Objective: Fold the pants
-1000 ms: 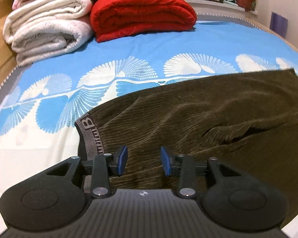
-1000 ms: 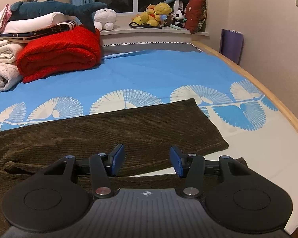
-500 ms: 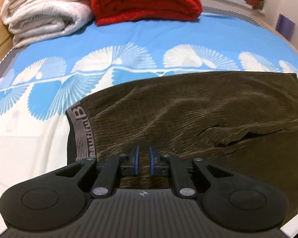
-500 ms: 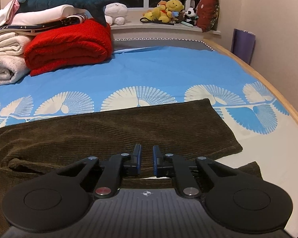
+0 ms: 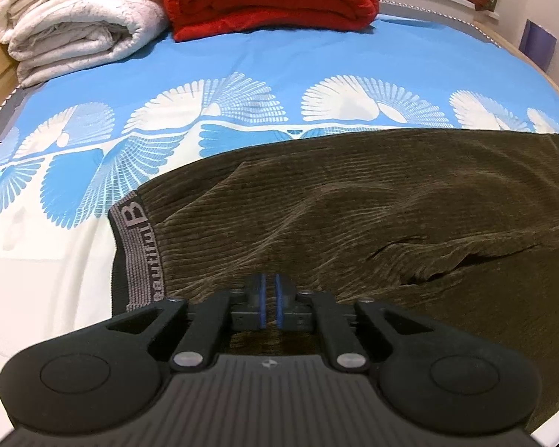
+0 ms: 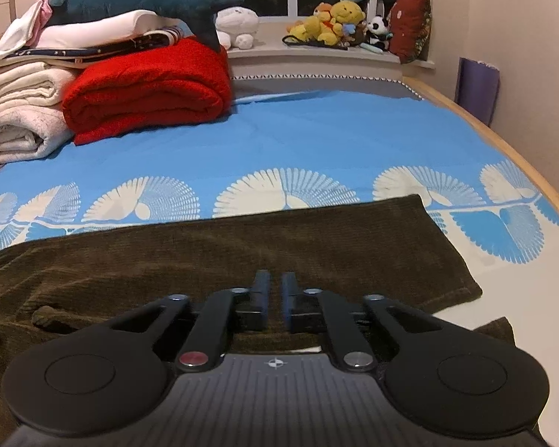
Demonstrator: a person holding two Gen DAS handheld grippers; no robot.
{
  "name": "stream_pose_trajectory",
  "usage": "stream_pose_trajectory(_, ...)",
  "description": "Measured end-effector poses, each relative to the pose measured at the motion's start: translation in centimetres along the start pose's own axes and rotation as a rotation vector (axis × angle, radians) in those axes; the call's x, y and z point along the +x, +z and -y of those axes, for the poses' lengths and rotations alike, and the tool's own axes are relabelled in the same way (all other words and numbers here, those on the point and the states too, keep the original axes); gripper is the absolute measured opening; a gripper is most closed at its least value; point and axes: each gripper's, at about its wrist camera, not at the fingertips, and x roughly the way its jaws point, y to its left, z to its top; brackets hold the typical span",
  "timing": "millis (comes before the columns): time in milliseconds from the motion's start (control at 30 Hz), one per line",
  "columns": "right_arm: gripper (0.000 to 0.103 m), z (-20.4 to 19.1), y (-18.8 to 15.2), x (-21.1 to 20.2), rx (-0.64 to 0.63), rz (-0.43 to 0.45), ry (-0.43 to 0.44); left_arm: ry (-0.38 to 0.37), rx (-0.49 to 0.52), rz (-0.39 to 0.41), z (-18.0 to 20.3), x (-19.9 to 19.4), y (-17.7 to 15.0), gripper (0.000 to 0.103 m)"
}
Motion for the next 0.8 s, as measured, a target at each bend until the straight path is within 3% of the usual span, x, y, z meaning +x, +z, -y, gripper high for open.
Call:
stream_pose_trajectory(133,0.000,-0.1,0.4,-0.4,0.013,0.027,0.022,-0.037,0.006,-0.014,0.5,0.1,0.0,0.000)
stream_pose_trajectory(300,0.000,-0.6,0.6,-0.4,-0.017,0.031,0.053,-0.092,0.057,-0.113,1.4,0.9,2.2,0.000)
stream_pose_trajectory(400,0.000,-0.8,0.7,-0.4,-0.043,0.035,0.057,-0.073,0.058,-0.078,1.2,0.9,4.7,0.001)
stream_pose_trajectory(567,0.000,-0.1,0.7,-0.1,-0.023,0.024,0.052,-0.107,-0.125,0.056,-2.1,2.4,6.1,0.002)
stream_pose_trajectory(600,0.000,0.0,0.7,-0.1,-0.021,0.023,0.051,-0.121,-0.171,0.040,-2.8,3.5,5.3,0.002)
stream_pose_trajectory(633,0.000,0.2,0.7,-0.1,-0.020,0.022,0.049,-0.106,-0.202,-0.029,-3.5,5.2,4.7,0.002)
stream_pose_trajectory(700,0.000,0.3,0.6,-0.1,-0.021,0.020,0.046,-0.004,-0.194,-0.108,-4.1,7.2,4.6,0.002)
stream_pose_trajectory(733,0.000,0.4,0.6,0.0,-0.023,0.017,0.046,0.025,-0.200,-0.096,-4.9,7.5,5.0,0.002)
stream_pose_trajectory(800,0.000,0.5,0.6,0.1,-0.026,0.013,0.045,0.005,-0.294,-0.055,-7.1,7.4,5.9,0.002)
